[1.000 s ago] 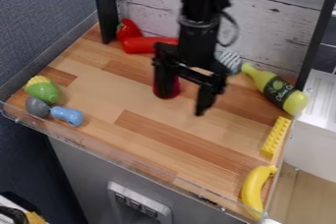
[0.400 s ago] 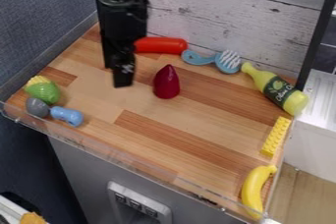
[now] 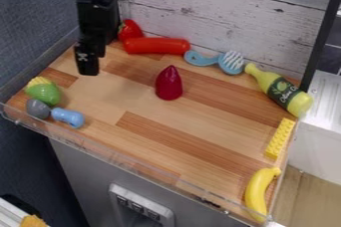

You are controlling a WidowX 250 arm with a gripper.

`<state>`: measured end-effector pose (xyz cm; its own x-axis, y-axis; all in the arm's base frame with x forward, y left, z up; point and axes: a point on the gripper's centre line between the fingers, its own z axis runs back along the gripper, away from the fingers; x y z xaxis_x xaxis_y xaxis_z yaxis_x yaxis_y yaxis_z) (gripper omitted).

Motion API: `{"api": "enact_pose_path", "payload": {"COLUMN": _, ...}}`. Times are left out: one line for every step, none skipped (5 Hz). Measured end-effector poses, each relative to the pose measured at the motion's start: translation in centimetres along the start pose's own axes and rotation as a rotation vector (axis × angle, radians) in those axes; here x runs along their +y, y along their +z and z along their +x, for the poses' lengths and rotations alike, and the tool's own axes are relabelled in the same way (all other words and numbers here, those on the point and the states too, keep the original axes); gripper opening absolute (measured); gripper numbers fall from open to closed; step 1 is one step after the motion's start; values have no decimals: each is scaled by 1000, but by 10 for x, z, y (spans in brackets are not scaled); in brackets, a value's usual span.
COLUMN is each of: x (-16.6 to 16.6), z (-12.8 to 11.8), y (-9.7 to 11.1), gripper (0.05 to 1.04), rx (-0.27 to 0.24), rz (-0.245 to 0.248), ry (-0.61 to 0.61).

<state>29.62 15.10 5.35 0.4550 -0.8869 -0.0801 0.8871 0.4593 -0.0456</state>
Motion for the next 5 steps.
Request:
{"api": "enact_pose_path", "payload": {"x": -3, "z": -14, "y": -5, "gripper": 994, "rx": 1, "rz": -12, "ry": 28}}
{"api": "enact_pose_path", "payload": {"x": -10, "z": -25, "y": -11, "gripper": 994, "rx": -3, "rz": -33, "ry": 173}}
{"api": "enact_pose_path", "payload": {"x": -16, "z": -32, "y": -15, "gripper": 996, "rx": -6, "rz": -57, "ry": 336}}
{"api": "enact_pose_path", "payload": {"x": -23, "z": -37, "y": -17, "gripper": 998, "rx": -6, "rz": -72, "ry": 451}}
{"api": "enact_pose_path", "payload": {"x": -20, "z": -38, "y": -17, "gripper": 999, "rx": -13, "rz": -54, "ry": 463}}
